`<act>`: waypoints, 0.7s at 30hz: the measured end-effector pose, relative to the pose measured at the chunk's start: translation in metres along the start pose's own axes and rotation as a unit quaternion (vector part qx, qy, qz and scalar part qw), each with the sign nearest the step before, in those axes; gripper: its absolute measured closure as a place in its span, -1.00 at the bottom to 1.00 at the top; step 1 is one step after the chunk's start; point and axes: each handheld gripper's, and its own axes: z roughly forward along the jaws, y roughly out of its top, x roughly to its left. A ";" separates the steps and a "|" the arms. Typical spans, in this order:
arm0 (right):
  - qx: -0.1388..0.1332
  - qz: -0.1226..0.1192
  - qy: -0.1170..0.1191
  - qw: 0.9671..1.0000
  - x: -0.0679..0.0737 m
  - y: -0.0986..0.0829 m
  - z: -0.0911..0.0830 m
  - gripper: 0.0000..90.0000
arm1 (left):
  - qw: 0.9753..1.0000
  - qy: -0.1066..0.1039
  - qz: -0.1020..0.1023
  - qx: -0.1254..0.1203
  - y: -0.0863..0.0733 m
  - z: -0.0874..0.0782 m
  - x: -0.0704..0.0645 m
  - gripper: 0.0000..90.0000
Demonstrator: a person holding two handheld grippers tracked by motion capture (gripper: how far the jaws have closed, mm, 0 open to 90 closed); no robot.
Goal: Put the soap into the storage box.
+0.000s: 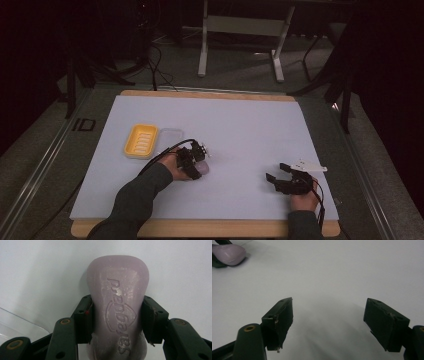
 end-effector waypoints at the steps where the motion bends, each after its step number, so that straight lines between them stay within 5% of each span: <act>1: 0.000 0.000 0.000 1.000 0.000 0.000 0.000 -0.48 | 1.000 0.001 0.001 0.003 0.001 0.000 0.000 0.10; 21: -0.001 0.000 0.000 1.000 0.000 0.000 0.000 -0.48 | 1.000 0.007 0.000 0.017 0.000 -0.002 0.000 0.11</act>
